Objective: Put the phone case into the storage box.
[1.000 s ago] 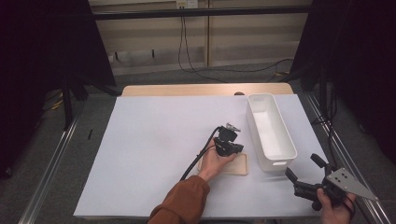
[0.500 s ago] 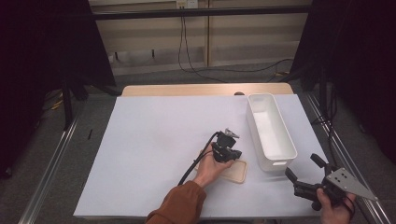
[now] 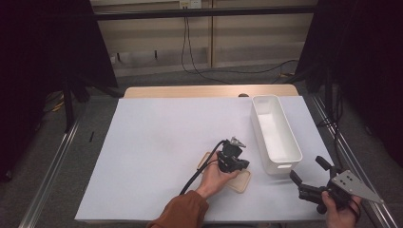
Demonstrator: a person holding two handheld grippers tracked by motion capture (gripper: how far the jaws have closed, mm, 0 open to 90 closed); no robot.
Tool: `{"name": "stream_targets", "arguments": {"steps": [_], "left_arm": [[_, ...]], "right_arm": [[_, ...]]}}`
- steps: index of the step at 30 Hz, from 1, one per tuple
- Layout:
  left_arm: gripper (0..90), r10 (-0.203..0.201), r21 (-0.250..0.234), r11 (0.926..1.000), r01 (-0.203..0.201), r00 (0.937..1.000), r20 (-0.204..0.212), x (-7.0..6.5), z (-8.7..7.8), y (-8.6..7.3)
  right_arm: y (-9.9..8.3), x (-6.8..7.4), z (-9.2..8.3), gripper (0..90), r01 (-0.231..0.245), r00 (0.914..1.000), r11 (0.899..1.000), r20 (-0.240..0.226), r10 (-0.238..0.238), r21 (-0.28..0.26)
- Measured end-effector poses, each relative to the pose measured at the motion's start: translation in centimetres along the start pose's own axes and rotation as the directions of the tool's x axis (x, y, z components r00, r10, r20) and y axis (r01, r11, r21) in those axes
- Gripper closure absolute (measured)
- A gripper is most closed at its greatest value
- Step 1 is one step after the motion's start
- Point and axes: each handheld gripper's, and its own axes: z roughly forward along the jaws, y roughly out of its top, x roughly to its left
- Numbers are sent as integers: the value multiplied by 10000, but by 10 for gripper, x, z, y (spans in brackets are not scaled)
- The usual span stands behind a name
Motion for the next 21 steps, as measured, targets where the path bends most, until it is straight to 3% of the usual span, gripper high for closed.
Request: {"name": "stream_targets", "arguments": {"steps": [5,21], "left_arm": [[900,-149,-44,9999,150,9997,189,-3,-4,-7],[900,132,166,9998,-136,9996,237,-10,-21,-24]], "right_arm": [[0,0,0,4,4,10000,10000,3,-4,-13],[0,0,-1,4,27,10000,10000,9,-27,-17]]}}
